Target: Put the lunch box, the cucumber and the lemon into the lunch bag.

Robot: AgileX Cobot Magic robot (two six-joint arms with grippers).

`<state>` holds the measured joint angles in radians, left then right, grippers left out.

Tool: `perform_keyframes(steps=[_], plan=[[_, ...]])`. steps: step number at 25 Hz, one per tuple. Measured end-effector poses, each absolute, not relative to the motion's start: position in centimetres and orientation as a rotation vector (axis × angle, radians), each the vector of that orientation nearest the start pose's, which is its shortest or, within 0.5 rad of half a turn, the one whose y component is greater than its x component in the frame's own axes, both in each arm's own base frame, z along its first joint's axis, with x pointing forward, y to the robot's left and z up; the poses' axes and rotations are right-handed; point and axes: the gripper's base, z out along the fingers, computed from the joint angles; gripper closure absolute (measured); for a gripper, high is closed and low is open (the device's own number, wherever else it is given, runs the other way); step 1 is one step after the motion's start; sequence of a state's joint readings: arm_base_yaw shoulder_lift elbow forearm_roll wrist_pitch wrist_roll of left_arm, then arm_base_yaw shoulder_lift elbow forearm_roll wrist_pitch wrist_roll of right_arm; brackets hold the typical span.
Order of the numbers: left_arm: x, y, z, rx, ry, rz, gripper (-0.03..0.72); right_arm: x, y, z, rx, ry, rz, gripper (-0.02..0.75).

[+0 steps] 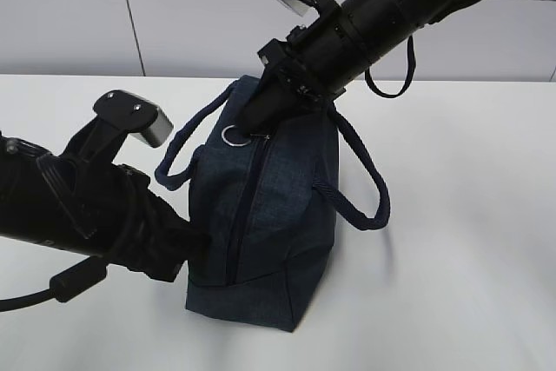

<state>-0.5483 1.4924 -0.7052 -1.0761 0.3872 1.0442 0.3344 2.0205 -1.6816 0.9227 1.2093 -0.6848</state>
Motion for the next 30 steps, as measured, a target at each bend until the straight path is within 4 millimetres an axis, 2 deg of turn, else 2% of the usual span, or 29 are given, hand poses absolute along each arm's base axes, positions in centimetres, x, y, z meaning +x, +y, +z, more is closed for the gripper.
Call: perform_keyframes(steps=[6,17,24,25,27,30], plan=[[22.0,-17.0,19.6,0.822,2.365,-0.649,0.694,37.9,20.4,26.3,-0.932,2.463,1.192,0.738],[22.0,-17.0,19.6,0.821,2.364,-0.647,0.694,38.9,20.7,30.3,-0.955,2.339,1.147,0.738],[22.0,-17.0,19.6,0.821,2.364,-0.647,0.694,39.0,20.3,29.8,-0.974,2.392,1.06,0.737],[22.0,-17.0,19.6,0.821,2.364,-0.647,0.694,39.0,20.2,29.8,-0.974,2.395,1.055,0.723],[22.0,-17.0,19.6,0.821,2.364,-0.647,0.694,39.0,20.2,29.8,-0.974,2.398,1.054,0.636],[22.0,-17.0,19.6,0.821,2.364,-0.647,0.694,39.0,20.2,29.8,-0.944,2.419,1.064,0.371]])
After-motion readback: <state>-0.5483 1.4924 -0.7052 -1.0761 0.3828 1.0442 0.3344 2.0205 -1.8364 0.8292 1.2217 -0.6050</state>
